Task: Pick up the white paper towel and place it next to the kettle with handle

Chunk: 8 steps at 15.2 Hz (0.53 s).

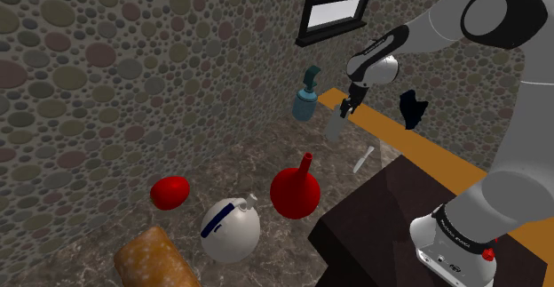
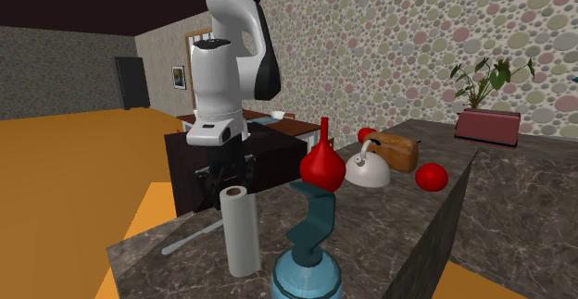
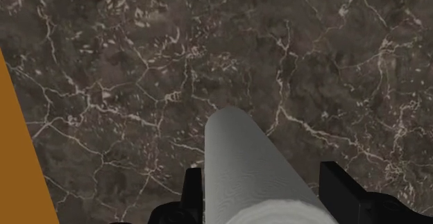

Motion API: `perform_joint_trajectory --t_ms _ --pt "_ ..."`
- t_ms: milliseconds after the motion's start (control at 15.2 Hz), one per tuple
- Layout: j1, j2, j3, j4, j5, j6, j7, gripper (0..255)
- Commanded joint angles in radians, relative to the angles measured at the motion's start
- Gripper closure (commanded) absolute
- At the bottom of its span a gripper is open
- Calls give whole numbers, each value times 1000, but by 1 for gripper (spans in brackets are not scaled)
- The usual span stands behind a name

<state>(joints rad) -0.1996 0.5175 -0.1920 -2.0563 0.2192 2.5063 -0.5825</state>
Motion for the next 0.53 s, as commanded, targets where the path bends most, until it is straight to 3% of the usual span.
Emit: perform_joint_trajectory --t_ms 0,462 --pt "1 0 1 -1 0 0 0 255" --pt "10 -55 -13 -8 -19 -48 14 255"
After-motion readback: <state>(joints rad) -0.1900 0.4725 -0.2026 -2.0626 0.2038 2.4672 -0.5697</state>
